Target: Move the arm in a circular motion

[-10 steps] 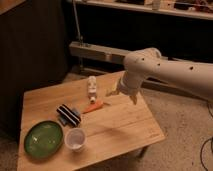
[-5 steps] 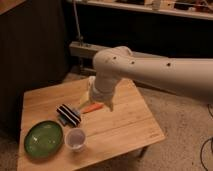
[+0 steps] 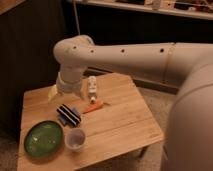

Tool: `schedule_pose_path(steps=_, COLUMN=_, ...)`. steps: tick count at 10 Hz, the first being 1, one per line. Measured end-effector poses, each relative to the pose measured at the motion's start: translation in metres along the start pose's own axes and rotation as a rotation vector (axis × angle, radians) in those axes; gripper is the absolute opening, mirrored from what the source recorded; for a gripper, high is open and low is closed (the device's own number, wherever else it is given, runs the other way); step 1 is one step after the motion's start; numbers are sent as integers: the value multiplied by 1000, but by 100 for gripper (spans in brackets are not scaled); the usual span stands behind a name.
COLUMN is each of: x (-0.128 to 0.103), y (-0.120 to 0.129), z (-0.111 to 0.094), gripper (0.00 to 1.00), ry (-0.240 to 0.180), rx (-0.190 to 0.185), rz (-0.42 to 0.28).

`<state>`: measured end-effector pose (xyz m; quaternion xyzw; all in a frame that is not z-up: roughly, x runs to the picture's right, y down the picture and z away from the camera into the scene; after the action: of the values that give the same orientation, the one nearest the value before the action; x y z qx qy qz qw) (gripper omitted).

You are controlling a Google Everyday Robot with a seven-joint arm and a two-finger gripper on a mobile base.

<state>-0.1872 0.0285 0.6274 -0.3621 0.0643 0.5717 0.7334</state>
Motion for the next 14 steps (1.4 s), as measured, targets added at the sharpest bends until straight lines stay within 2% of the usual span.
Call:
schedule_pose_path(steps=2, x=-39, y=-9, z=4, gripper=80, ry=-38, rx=8, rz=-7)
schedule_pose_path(steps=3, x=-62, y=-23, z=2, gripper=80, ry=-65, rx=3, rz=-4)
schedule_pose_path(steps=4, x=-84, y=-42, z=-1, gripper=80, ry=-94, rx=4, rz=11)
schedule_pose_path(steps=6, x=-112, y=-73, z=-7, gripper=80, ry=-143, rx=15, rz=51)
schedule_pose_path(steps=7, x=-128, y=-103, z=-13, gripper=80, ry=-184, rx=31, rz=93)
schedule_pose_path(steps=8, x=-135, y=-124, z=-18, gripper=80, ry=-210, rx=42, rz=127)
schedule_pose_path(steps=9, x=-139, y=-145, z=-23, gripper=80, ry=-235, rx=52, rz=163)
schedule_pose_path(steps=11, x=-137, y=-214, z=-40, gripper=80, ry=-300, rx=87, rz=270)
schedule_pose_path(steps=12, x=-117, y=-271, z=-56, gripper=80, ry=-346, rx=119, rz=369)
schedule_pose_path(steps=14, x=-88, y=-310, z=-66, gripper=80, ry=-375, rx=142, rz=458)
